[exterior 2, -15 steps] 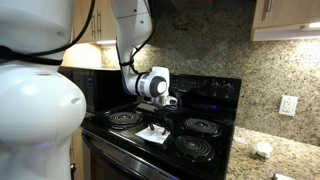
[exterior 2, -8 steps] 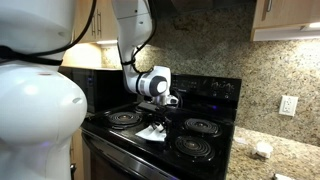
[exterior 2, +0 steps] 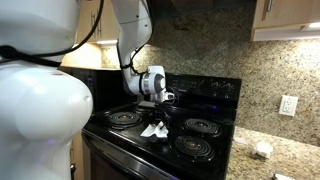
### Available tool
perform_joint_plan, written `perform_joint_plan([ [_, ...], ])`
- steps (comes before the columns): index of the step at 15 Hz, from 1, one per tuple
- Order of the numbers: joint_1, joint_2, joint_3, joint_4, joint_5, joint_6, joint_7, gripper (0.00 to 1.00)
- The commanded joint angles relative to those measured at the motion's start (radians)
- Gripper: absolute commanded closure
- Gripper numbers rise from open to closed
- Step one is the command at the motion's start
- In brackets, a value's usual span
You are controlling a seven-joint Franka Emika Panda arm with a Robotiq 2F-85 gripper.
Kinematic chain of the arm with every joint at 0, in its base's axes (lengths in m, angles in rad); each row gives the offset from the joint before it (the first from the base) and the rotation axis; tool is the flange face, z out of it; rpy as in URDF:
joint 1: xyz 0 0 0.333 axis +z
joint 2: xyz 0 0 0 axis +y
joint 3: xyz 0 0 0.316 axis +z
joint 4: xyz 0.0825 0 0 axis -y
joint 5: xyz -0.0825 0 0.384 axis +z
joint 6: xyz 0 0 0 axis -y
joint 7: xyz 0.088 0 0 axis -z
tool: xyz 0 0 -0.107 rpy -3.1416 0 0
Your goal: Wipe the stove with the napkin
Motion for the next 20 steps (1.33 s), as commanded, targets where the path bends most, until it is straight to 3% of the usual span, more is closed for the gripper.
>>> perform_joint_plan([
  [1, 0.024, 0.115, -0.008, 0.128, -0.006, -0.041, 0.008, 0.91],
  [13, 0.057, 0.312, -0.070, 0.567, -0.061, -0.276, -0.010, 0.90],
  [17, 0.054, 0.362, -0.098, 0.659, -0.074, -0.316, -0.003, 0.91],
  [20, 0.030, 0.385, -0.096, 0.654, -0.046, -0.317, -0.022, 0.91],
])
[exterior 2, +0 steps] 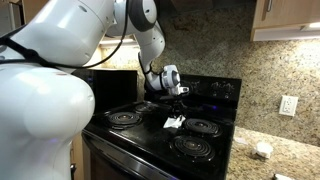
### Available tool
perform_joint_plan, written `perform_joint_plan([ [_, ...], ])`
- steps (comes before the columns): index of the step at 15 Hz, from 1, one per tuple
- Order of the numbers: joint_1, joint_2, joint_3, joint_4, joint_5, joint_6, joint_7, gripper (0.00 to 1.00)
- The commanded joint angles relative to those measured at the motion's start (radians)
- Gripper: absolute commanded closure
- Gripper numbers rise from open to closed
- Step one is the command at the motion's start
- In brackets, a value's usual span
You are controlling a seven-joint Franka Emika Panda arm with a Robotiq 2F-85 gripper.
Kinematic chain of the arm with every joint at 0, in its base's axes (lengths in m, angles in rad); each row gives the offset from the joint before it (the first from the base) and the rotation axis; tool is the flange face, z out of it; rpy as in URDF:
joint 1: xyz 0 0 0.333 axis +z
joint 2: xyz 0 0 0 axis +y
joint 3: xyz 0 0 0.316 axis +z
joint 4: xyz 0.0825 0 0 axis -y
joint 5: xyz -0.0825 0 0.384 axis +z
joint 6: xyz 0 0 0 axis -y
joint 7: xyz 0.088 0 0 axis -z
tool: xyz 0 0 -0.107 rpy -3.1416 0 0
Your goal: Wipe the stove with the napkin
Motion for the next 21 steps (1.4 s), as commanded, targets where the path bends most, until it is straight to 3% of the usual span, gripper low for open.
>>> perform_joint_plan([
  [1, -0.028, 0.024, 0.007, -0.009, 0.011, 0.003, -0.026, 0.91],
  [11, -0.020, -0.158, 0.011, -0.358, 0.041, 0.234, 0.029, 0.91],
  [15, 0.012, -0.234, 0.027, -0.469, 0.042, 0.261, 0.060, 0.92],
  [17, 0.019, -0.239, 0.053, -0.486, 0.057, 0.268, 0.065, 0.91],
  [21, 0.024, -0.171, 0.100, -0.400, 0.098, 0.256, 0.046, 0.92],
])
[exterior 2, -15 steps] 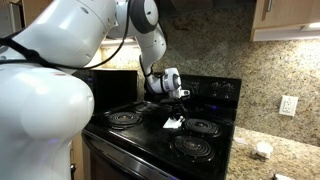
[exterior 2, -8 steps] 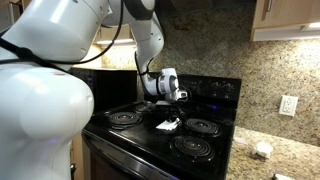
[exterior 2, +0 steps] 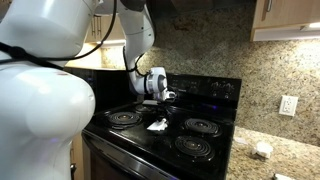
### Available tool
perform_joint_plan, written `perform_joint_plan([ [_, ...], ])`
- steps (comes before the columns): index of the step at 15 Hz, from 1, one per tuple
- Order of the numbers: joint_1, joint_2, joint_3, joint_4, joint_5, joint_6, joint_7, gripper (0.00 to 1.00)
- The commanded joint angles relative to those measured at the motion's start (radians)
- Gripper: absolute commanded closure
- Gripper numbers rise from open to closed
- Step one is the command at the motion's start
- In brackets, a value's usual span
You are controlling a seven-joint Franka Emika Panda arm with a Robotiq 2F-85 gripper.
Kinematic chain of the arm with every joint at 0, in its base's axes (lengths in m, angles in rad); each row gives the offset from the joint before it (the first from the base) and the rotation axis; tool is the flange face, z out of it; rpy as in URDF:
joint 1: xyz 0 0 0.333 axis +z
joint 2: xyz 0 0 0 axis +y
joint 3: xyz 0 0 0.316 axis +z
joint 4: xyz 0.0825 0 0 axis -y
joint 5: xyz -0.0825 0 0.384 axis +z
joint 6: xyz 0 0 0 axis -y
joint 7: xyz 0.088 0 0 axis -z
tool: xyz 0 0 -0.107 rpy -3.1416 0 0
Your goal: Wipe the stove with the napkin
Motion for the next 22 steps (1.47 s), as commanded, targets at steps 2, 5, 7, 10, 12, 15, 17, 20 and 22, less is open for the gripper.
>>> perform_joint_plan([
  [2, 0.007, 0.080, 0.045, 0.083, 0.061, -0.009, -0.016, 0.91],
  [5, 0.020, 0.133, 0.049, 0.181, 0.058, -0.051, -0.021, 0.91],
  [7, 0.036, 0.163, 0.061, 0.249, 0.050, -0.082, -0.031, 0.91],
  [10, 0.072, 0.204, 0.080, 0.333, 0.040, -0.106, -0.048, 0.92],
  [12, 0.086, 0.225, 0.083, 0.390, 0.040, -0.132, -0.059, 0.92],
  [15, 0.102, 0.201, 0.056, 0.420, 0.019, -0.164, -0.045, 0.91],
  [17, 0.100, 0.169, 0.041, 0.418, 0.015, -0.179, -0.029, 0.93],
  [20, 0.086, 0.101, 0.043, 0.383, 0.036, -0.208, -0.037, 0.60],
  [22, 0.065, 0.061, 0.074, 0.359, 0.076, -0.246, -0.067, 0.48],
])
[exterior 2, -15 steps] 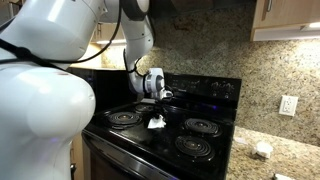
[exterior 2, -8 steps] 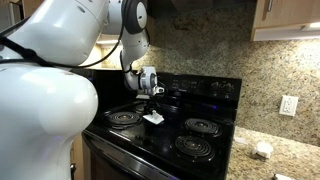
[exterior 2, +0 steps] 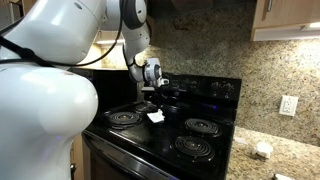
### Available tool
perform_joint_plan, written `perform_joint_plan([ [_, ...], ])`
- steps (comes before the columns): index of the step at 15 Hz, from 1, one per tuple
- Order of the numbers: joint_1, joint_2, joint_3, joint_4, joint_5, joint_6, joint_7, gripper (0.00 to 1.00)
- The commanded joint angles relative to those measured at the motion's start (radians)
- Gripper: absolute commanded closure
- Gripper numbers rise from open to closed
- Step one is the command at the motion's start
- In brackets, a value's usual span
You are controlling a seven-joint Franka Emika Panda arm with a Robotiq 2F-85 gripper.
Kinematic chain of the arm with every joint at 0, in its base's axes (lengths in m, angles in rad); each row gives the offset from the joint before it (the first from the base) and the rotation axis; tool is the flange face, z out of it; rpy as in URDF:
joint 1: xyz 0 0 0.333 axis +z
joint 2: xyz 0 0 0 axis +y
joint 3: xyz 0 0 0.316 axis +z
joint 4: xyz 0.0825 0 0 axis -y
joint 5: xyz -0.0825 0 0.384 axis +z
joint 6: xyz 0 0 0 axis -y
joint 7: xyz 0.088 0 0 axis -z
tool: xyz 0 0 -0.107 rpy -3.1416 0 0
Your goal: Wipe the stove with the napkin
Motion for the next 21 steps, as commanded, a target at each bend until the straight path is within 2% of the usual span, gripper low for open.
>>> perform_joint_plan([
  [1, -0.025, -0.110, 0.044, -0.085, 0.053, -0.076, -0.048, 0.42],
  [6, -0.038, -0.162, 0.069, -0.173, 0.085, -0.145, -0.038, 0.09],
  [8, -0.054, -0.160, 0.062, -0.215, 0.091, -0.138, -0.042, 0.00],
  [12, -0.086, -0.135, 0.045, -0.252, 0.076, -0.094, -0.043, 0.00],
  [21, -0.099, -0.105, 0.059, -0.202, 0.070, 0.006, -0.114, 0.00],
])
